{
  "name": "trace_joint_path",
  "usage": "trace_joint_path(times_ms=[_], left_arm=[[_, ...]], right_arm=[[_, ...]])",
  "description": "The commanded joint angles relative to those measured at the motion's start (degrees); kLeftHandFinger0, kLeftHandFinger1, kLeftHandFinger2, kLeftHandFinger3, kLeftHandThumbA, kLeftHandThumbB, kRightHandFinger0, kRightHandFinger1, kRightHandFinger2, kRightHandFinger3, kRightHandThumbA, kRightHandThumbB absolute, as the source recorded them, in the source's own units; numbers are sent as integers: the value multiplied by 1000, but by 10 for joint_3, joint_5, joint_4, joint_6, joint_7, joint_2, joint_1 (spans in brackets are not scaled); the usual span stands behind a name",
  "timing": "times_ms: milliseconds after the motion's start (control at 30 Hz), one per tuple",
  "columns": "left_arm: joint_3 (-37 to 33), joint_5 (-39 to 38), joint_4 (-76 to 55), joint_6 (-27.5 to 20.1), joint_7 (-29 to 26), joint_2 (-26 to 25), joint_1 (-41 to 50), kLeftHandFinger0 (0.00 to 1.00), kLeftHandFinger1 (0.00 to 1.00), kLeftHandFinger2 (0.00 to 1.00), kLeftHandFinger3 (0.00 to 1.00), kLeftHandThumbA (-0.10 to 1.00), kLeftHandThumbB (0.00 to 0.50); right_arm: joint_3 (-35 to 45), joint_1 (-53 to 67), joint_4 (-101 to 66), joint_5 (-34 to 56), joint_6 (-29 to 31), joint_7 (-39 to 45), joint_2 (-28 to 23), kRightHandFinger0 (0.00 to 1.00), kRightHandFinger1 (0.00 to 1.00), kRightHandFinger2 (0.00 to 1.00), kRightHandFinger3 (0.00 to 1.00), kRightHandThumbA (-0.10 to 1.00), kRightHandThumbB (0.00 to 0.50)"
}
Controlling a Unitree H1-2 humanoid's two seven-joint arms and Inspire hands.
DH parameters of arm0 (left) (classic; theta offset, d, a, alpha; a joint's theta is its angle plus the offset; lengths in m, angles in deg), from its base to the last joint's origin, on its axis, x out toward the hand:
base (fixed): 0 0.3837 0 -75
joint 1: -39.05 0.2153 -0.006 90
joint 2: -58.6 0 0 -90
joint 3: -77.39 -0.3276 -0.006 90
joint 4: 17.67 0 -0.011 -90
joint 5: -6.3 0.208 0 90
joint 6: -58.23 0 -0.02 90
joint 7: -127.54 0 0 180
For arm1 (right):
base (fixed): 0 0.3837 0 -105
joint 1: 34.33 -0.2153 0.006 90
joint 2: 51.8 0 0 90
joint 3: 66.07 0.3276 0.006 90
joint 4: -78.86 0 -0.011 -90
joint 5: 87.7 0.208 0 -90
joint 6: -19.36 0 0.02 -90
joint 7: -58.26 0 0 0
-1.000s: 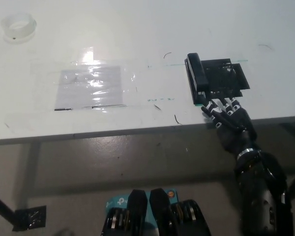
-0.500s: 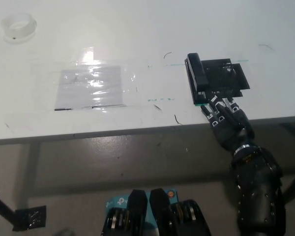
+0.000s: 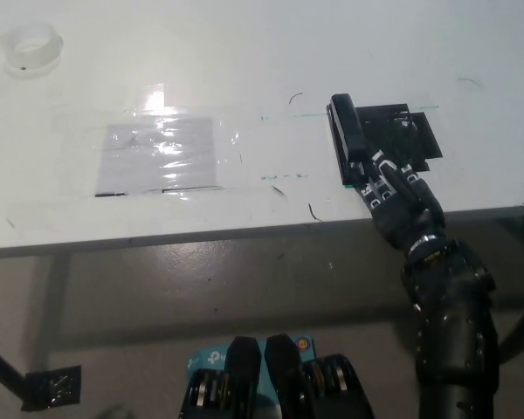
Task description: A stapler is kept infront of the robot on the black mark on the desk and the robot uses its right hand to lift the top of the stapler to open it
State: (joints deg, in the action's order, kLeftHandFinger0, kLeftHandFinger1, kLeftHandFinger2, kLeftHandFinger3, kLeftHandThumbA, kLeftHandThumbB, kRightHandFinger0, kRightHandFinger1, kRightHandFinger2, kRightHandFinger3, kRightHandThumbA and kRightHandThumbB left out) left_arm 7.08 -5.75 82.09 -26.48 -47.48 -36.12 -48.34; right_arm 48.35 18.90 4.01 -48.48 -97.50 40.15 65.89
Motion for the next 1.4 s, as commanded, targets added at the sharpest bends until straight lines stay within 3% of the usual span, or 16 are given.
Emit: trace_joint_path(times_ms=[0,100,200,367,633,800,1000,1167,1333,1367], left_arm=[[6,-9,-1,-18,3,-6,-6,369,452,620,819,574,2],[6,-13,2,-22,7,-6,-7,339,440,616,814,569,5],[5,-6,-7,-12,0,-6,-2,373,461,639,815,591,7],[4,-7,-1,-21,4,-7,0,387,474,641,811,607,6],[7,-9,9,-29,5,-6,6,367,448,616,801,601,9],[7,-10,8,-27,3,-5,10,381,452,607,789,603,26],[7,-11,3,-23,3,-2,13,382,454,620,782,597,13],[7,-7,3,-25,1,-1,14,408,477,628,791,603,16],[4,-6,11,-39,8,-2,20,422,494,646,832,631,0],[5,-10,12,-39,10,-1,20,418,476,636,826,631,0]], right_arm=[[3,-48,0,15,6,-11,12,792,899,975,1000,897,0],[4,-52,5,15,9,-8,12,785,876,941,1000,876,0],[9,-60,10,25,9,-7,15,816,898,952,1000,870,0],[3,-83,14,15,11,-15,15,787,862,918,1000,864,0],[3,-170,41,15,26,-18,5,721,786,842,983,898,0],[14,-240,65,23,31,-32,0,727,802,845,984,882,0],[16,-301,101,9,44,-54,-3,708,774,785,842,833,3],[14,-318,128,6,51,-53,-5,683,774,787,869,853,4],[4,-315,159,-11,68,-38,-12,736,809,835,879,860,0],[2,-324,194,-24,90,-33,-22,714,785,806,864,845,0]])
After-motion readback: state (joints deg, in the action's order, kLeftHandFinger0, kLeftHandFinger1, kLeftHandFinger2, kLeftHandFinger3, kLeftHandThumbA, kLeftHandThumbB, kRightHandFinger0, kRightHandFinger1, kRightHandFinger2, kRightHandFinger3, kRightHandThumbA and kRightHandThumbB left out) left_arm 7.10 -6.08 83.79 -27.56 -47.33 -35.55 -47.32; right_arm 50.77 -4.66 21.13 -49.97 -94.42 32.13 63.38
